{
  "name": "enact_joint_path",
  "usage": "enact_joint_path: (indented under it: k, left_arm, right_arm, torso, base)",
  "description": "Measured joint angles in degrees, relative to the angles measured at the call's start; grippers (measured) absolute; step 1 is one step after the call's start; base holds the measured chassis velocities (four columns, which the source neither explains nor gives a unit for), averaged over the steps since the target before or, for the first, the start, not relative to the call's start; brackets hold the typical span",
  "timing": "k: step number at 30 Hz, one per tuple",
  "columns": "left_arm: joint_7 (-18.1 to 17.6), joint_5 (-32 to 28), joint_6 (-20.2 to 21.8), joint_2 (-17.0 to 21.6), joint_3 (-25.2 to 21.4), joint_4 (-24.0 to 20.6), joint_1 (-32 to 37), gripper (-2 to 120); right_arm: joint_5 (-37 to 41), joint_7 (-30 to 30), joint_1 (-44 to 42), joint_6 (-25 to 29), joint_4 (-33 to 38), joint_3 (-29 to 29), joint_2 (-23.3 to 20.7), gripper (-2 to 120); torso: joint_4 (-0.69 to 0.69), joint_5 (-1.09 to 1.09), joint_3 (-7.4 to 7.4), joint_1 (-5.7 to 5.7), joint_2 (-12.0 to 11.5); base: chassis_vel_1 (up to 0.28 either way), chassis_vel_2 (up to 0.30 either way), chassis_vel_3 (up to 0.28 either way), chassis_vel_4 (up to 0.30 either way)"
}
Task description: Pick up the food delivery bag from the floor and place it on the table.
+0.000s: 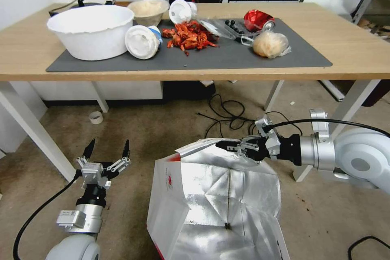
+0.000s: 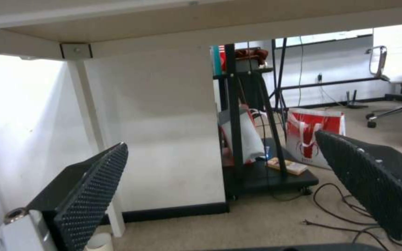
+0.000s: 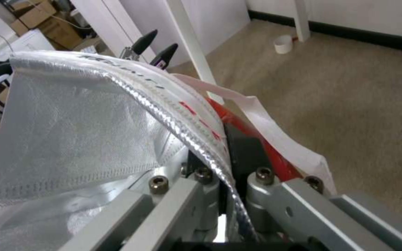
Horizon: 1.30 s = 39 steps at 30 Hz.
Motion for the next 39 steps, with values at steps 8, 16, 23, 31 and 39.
enact_joint_path:
  k: [8,16,23,31,39]
  left_arm:
    - [-0.04,-0.11,-0.01,0.08,-0.04,0.07,0.02,100]
    - [-0.14,-0.12,0.01,0.02,0.13,0.41,-0.22,100]
    - [-0.16,-0.12,0.03,0.09,0.12,0.49,-0.37,100]
    - [-0.17,-0.12,0.09,0.11,0.19,0.62,-0.49,100]
    - [-0.26,-0.16,0.16,0.23,0.18,0.80,-0.55,100]
  right_arm:
    - [0.00,0.01,0.01,0.00,-0.03,0.00,0.06,0]
    - [-0.08,0.01,-0.07,0.03,-0.16,0.00,0.20,0]
    - [-0.11,-0.01,0.02,0.04,-0.24,-0.02,0.18,0]
    - [-0.12,-0.13,0.04,0.05,-0.24,-0.06,0.16,0]
    - [-0.15,-0.27,0.18,0.05,-0.25,-0.16,0.08,0]
  torso:
    - [0.00,0.00,1.17,0.50,1.66]
    - [0.00,0.00,2.50,1.00,3.46]
    - [0.00,0.00,3.50,1.49,4.97]
    - [0.00,0.00,4.13,1.80,5.90]
    - [0.00,0.00,5.65,2.44,8.04]
  base:
    - [0.000,0.000,0.000,0.000]
    - [0.000,0.000,0.000,0.000]
    - [0.000,0.000,0.000,0.000]
    - [0.000,0.000,0.000,0.000]
    - [0.000,0.000,0.000,0.000]
